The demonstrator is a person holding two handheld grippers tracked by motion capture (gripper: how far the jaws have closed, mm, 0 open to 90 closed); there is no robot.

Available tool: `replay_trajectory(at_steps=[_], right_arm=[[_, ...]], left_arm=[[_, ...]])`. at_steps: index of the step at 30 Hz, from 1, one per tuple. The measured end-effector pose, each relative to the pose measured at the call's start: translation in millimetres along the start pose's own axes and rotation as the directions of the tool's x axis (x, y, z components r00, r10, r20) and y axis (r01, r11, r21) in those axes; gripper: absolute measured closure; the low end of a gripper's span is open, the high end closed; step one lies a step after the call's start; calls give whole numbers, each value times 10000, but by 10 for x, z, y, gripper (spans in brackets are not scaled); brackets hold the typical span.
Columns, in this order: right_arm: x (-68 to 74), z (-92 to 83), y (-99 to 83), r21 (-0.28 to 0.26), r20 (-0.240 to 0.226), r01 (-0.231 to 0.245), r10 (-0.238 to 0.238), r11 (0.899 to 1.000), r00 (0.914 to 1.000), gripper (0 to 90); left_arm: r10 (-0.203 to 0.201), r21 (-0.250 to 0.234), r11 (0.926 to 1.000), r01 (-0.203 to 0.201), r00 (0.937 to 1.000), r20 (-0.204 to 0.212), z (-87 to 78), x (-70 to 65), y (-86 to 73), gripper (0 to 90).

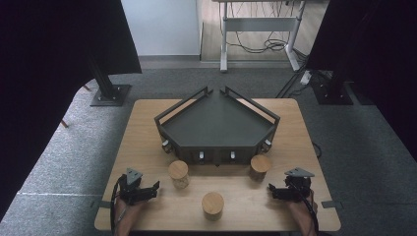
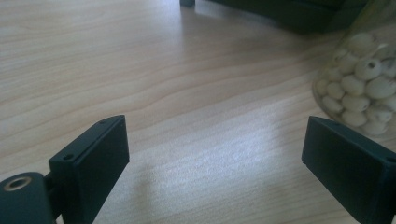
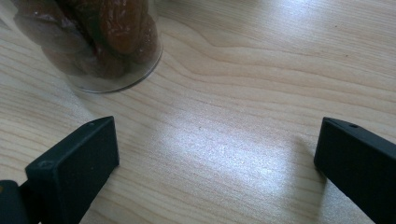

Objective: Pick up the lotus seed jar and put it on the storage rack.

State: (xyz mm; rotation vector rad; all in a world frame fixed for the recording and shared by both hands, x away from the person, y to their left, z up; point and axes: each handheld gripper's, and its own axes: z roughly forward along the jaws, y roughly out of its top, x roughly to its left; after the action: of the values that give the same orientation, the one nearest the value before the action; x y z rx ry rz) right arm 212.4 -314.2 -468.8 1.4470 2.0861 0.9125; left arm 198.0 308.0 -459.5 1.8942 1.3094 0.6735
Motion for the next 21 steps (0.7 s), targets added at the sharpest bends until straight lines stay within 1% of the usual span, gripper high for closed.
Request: replay_trajectory(at_steps=[3,4,5,7,12,21], right_arm=[[0,0,0,-1,-1,-1,1,10000,10000,0],[0,0,0,-2,0,0,0,10000,10000,0],[0,0,0,-1,0,0,0,10000,10000,0],[0,0,0,-1,0,0,0,10000,10000,0],[0,0,0,-1,1,0,0,10000,10000,0],[1,0,-1,-1,4,-5,5,10000,10000,0]], left_arm=[[-33,-238,9997,34,10000,33,-32,9,-19,74],[-56,-407,9992,58,10000,49,-54,13,-31,74],[-56,-407,9992,58,10000,49,-54,13,-31,74],[-75,-596,9982,78,10000,66,-79,16,-45,74],[-126,-1095,9939,140,9998,139,-140,29,-79,75],[-89,-1452,9894,102,9999,96,-187,21,-92,75]])
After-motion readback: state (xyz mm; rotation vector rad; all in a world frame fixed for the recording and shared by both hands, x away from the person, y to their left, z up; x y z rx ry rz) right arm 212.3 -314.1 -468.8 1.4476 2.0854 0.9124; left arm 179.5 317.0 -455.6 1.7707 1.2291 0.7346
